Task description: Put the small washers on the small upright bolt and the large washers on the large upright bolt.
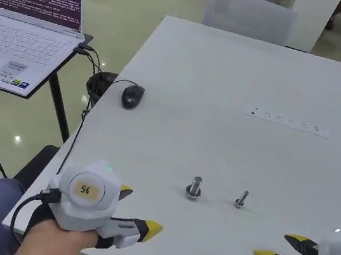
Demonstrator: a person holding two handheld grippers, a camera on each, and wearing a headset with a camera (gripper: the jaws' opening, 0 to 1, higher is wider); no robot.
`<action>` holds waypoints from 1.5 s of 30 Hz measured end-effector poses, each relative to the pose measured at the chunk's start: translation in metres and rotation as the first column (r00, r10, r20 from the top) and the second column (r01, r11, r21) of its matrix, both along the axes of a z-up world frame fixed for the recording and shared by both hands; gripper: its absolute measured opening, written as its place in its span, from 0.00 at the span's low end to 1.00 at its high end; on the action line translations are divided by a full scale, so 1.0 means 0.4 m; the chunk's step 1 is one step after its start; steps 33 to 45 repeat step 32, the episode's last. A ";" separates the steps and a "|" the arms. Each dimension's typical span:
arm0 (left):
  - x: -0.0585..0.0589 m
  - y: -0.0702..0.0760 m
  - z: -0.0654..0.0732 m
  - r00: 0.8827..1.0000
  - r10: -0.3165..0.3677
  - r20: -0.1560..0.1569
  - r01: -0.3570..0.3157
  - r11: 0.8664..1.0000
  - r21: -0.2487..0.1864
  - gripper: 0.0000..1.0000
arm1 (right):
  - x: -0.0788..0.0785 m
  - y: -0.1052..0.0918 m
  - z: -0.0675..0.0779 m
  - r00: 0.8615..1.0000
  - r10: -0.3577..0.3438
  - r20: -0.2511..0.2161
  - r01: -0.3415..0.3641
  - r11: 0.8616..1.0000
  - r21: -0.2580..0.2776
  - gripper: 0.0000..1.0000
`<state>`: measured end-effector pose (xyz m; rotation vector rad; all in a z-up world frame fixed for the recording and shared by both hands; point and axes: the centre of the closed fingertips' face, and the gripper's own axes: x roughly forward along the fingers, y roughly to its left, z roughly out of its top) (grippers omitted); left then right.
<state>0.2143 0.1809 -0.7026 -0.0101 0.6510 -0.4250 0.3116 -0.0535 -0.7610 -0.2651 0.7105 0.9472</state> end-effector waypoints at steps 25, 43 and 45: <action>0.004 -0.019 0.002 0.999 -0.051 0.005 0.051 0.998 0.026 0.57 | -0.054 -0.004 0.004 0.999 -0.040 -0.018 0.040 0.998 0.038 0.64; 0.004 -0.032 -0.001 0.998 -0.062 0.003 0.062 0.998 0.022 0.57 | -0.068 -0.021 0.000 0.998 -0.056 -0.024 0.057 0.998 0.031 0.64; 0.004 -0.032 -0.001 0.998 -0.062 0.003 0.062 0.998 0.022 0.57 | -0.068 -0.021 0.000 0.998 -0.056 -0.024 0.057 0.998 0.031 0.64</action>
